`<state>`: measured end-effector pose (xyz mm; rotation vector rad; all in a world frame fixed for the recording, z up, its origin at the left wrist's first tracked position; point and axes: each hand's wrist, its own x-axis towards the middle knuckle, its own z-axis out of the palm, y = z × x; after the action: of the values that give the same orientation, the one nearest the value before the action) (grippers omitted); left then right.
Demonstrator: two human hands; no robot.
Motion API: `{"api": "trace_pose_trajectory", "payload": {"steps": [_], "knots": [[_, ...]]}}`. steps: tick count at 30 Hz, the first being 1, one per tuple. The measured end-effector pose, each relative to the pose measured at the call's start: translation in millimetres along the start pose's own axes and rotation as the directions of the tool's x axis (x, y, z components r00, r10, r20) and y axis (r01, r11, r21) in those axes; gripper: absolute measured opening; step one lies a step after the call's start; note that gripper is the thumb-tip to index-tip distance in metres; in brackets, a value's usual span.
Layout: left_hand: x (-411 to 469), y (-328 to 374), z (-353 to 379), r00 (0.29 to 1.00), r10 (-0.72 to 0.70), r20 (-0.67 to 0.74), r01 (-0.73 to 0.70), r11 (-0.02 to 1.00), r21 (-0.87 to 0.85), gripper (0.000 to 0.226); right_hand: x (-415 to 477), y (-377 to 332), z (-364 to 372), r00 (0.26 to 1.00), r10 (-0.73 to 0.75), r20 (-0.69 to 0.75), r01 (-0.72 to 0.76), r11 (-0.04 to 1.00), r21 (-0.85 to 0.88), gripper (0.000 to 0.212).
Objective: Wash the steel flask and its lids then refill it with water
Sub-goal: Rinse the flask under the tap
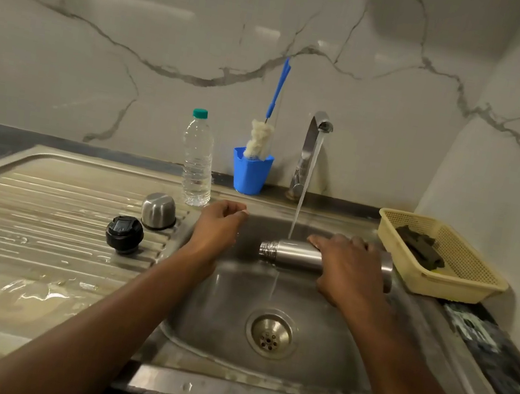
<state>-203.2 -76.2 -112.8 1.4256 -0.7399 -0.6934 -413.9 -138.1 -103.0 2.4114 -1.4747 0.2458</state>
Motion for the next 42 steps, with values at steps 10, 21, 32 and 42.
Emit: {"api": "trace_pose_trajectory", "payload": {"steps": [10, 21, 32, 42], "knots": [[-0.2, -2.3, -1.3, 0.999, -0.043, -0.004, 0.043, 0.998, 0.038, 0.016, -1.2, -10.4, -12.5, 0.987, -0.121, -0.11, 0.112, 0.99, -0.089, 0.072], [1.0, -4.5, -2.1, 0.996, -0.084, 0.011, 0.084, 0.996, -0.029, 0.007, 2.5, -1.6, 7.9, 0.994, 0.109, 0.025, -0.11, 0.915, 0.388, 0.088], [2.5, -7.6, 0.5, 0.995, -0.064, 0.081, 0.069, 0.996, -0.059, 0.017, 10.7, -13.1, 19.9, 0.952, 0.094, 0.293, -0.299, 0.065, 0.952, 0.055], [-2.9, -4.3, 4.5, 0.972, 0.015, 0.236, 0.001, 0.998, -0.069, 0.031, 14.3, -9.2, 29.0, 0.948, -0.023, 0.319, -0.315, 0.108, 0.943, 0.082]]}}
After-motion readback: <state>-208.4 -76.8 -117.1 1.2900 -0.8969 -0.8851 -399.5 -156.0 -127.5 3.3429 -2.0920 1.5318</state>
